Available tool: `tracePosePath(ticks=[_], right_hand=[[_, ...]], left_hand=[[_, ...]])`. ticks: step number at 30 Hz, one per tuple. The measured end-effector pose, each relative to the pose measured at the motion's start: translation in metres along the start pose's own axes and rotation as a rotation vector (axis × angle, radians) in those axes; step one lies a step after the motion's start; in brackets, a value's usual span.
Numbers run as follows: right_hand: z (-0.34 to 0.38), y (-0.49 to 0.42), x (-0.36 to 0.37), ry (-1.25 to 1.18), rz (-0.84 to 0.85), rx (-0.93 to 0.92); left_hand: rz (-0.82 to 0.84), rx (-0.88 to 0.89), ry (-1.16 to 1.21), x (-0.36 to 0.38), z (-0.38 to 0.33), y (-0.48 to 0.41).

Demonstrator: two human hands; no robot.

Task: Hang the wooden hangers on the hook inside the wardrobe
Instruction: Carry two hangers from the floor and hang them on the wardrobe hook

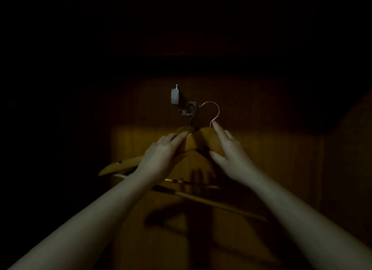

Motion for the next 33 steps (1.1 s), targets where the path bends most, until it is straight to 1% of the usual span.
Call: tracePosePath(ticks=[6,9,12,16,20,24,28,33], right_hand=[[-0.016,-0.054,0.005,0.081,0.031,0.049],[-0.02,-0.073,0.015,0.104,0.068,0.062],[-0.023,-0.084,0.027,0.117,0.109,0.06],[-0.026,-0.09,0.041,0.078,0.115,0.067],[-0.032,-0.086,0.047,0.011,0.075,0.104],[-0.034,-0.082,0.049,0.073,0.063,0.069],[-0.034,-0.079,0.05,0.117,0.05,0.108],[-0.029,-0.074,0.048,0.198,0.074,0.081]], left_hand=[[0.07,-0.115,-0.012,0.01,0.016,-0.047],[0.102,-0.209,-0.015,0.016,0.029,-0.056],[0.124,-0.247,0.005,0.022,0.041,-0.055],[0.144,-0.275,0.01,0.028,0.049,-0.051],[0.167,-0.334,0.002,0.039,0.053,-0.05],[0.13,-0.327,0.005,0.049,0.053,-0.049],[0.207,-0.421,-0.003,0.05,0.059,-0.047],[0.235,-0.446,-0.157,0.045,0.066,-0.033]])
Point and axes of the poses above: each hand's wrist, its own y-axis away from the middle knuckle, its own x-axis out of the palm, z = x × y, the point moved 2 cm from there along -y, towards the middle knuckle, and after that the axes turned 8 degrees about -x, right-handed, at the moved point
